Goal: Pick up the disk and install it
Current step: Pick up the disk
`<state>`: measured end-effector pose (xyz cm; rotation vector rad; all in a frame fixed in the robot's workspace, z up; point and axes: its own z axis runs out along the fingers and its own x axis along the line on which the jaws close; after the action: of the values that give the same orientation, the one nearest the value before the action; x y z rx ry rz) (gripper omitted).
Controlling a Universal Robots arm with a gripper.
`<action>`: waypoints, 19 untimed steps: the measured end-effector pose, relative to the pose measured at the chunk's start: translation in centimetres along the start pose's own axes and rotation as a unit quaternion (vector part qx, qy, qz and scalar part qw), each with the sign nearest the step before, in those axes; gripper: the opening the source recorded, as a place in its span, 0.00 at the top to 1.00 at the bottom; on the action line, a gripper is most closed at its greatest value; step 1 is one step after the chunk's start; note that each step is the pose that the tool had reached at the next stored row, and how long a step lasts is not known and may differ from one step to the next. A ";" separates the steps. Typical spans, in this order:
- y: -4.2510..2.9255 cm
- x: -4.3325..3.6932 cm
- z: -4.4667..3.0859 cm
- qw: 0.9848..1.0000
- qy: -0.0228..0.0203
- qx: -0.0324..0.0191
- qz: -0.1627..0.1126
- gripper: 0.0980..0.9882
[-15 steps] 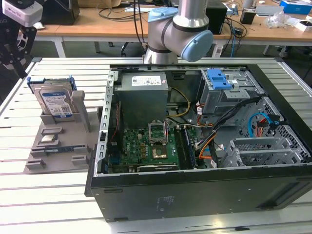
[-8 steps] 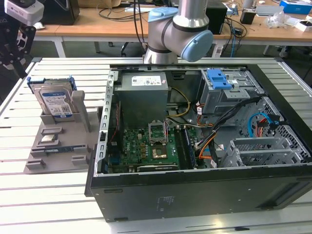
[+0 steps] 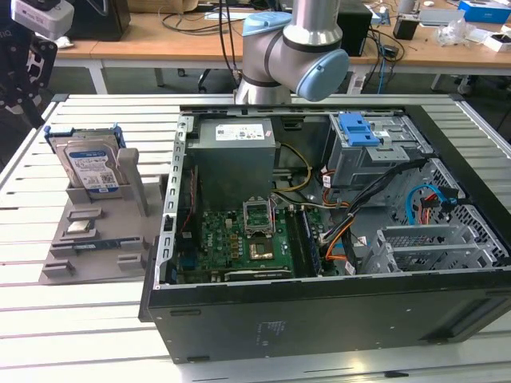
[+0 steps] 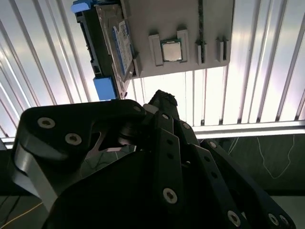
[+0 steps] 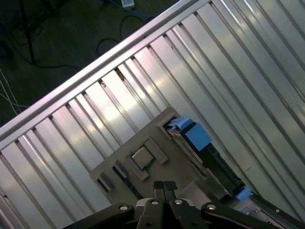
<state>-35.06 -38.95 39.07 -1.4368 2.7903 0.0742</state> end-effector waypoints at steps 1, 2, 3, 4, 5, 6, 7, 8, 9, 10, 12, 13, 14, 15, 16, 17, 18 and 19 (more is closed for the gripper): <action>0.00 0.00 0.00 1.000 0.000 0.000 -0.006 0.99; 0.00 0.00 0.00 1.000 0.000 0.000 -0.009 0.99; 0.00 0.00 0.00 1.000 0.001 0.000 -0.014 0.99; 0.00 0.00 0.00 1.000 0.001 0.000 -0.018 0.99; 0.00 0.00 0.00 1.000 0.001 -0.001 -0.025 0.99; 0.00 0.00 0.00 0.999 0.001 -0.001 -0.033 0.99; 0.00 0.00 0.00 0.999 0.002 -0.001 -0.040 0.99; 0.00 0.00 0.00 0.999 0.002 -0.001 -0.044 0.99; 0.00 0.00 0.00 0.999 0.002 -0.001 -0.048 0.99; 0.00 0.00 0.00 0.999 0.002 -0.001 -0.054 0.99; 0.00 0.00 0.00 0.998 0.003 -0.001 -0.062 0.99; 0.00 0.00 0.00 0.998 0.003 -0.002 -0.066 0.99; 0.00 0.00 0.00 0.998 0.003 -0.002 -0.070 0.99; 0.00 0.00 0.00 0.997 0.003 -0.002 -0.074 0.99; 0.00 0.00 0.00 0.997 0.003 -0.002 -0.078 0.99; 0.00 0.00 0.00 0.997 0.003 -0.002 -0.082 0.99; 0.00 0.00 0.00 0.996 0.004 -0.002 -0.087 0.99; 0.00 0.00 0.00 0.996 0.004 -0.002 -0.091 0.99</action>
<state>-35.06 -38.95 39.07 -1.6884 2.6508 0.0744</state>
